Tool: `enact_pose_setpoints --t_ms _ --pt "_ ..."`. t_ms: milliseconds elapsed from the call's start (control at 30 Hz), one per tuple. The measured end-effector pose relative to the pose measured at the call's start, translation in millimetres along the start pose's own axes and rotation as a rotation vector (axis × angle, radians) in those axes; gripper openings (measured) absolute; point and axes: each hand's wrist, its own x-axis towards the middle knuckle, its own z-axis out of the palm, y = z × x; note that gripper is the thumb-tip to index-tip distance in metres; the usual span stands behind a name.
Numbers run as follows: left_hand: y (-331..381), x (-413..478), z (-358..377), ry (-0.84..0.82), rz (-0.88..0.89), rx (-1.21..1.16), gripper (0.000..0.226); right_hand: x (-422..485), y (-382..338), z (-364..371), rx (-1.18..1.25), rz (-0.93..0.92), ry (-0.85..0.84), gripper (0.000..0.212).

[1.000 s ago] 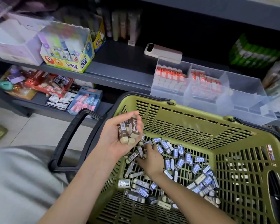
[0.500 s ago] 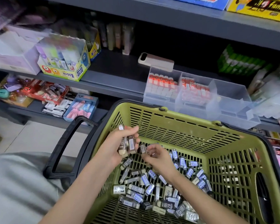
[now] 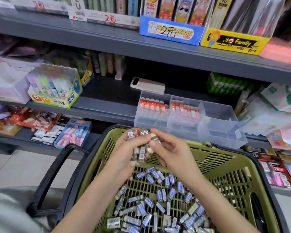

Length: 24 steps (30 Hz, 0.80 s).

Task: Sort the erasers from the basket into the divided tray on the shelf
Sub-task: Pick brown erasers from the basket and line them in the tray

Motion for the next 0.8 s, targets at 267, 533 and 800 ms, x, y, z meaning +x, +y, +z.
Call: enact_pose_setpoints --t_ms 267,533,800 --pt "33 37 1 0.070 0.168 -0.058 0.034 73 -20 -34 0.107 0.198 0.185 0.022" --pt "46 64 -33 0.107 0.232 -0.151 0.037 130 -16 -13 -0.213 0.190 0.209 0.009" --pt "42 68 -43 0.049 0.216 -0.188 0.007 145 6 11 -0.567 0.294 -0.035 0.015"
